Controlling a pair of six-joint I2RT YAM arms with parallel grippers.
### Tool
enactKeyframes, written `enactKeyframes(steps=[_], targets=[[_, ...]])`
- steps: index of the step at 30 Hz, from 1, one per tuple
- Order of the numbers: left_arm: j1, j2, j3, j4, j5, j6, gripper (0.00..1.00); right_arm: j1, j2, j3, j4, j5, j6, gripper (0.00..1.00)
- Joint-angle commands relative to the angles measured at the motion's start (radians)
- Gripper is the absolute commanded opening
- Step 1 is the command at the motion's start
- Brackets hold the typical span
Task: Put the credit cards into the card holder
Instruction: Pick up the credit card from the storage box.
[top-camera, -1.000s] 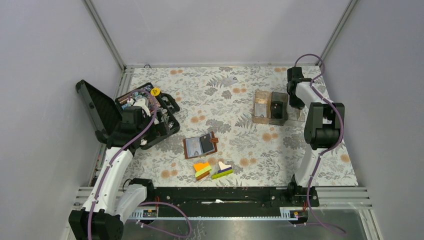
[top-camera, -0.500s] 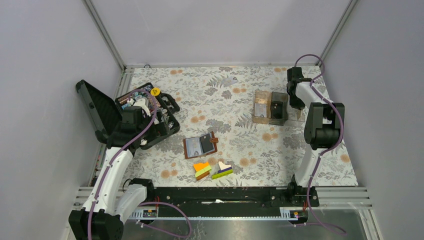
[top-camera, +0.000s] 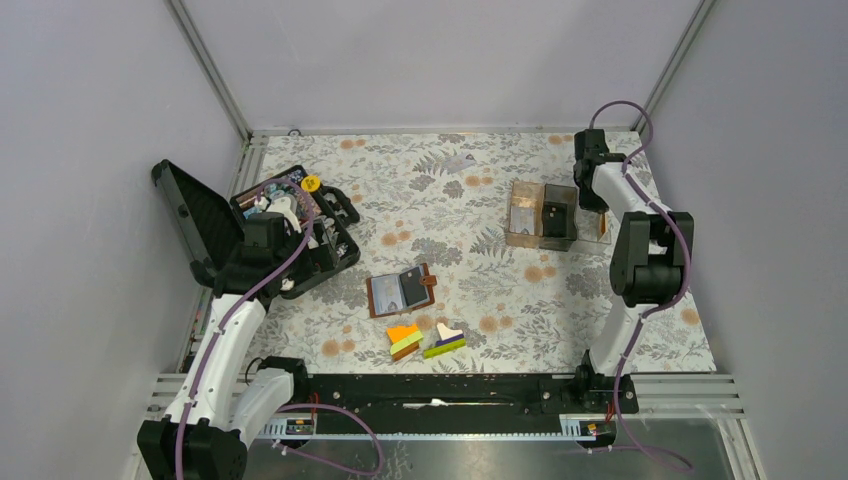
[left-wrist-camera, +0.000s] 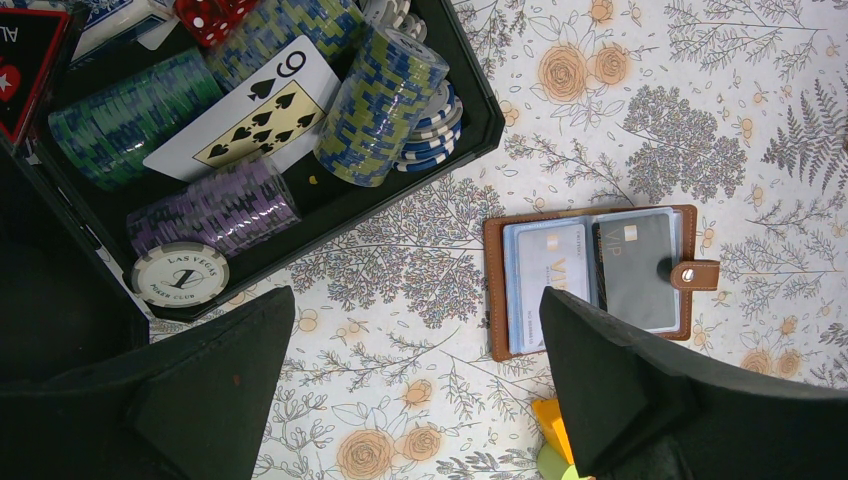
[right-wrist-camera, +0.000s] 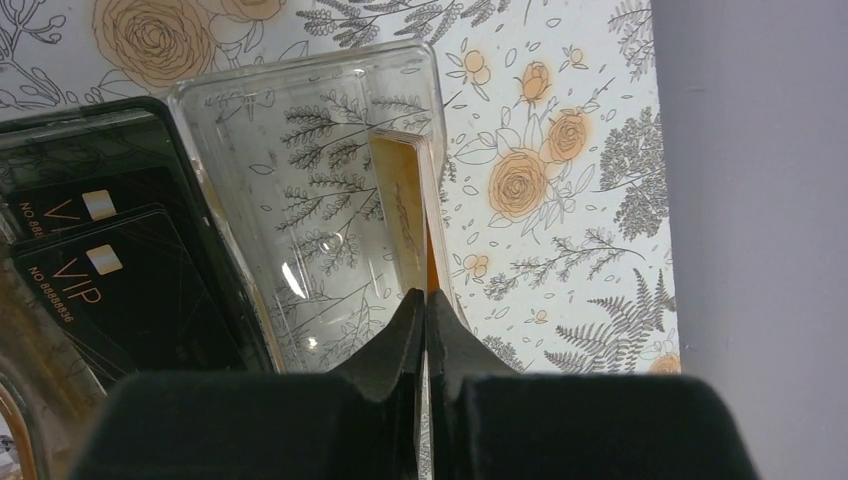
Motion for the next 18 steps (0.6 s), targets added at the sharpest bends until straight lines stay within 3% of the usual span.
enactKeyframes(steps=[1,18], targets=[[0.006,-0.018,-0.003,0.047,0.002,0.008,0.99,0.001,-0.064,0.025,-0.014,0.049,0.012,0.0],[0.005,-0.039,-0.01,0.06,0.067,0.01,0.99,0.027,-0.261,-0.038,0.046,-0.071,0.052,0.0]])
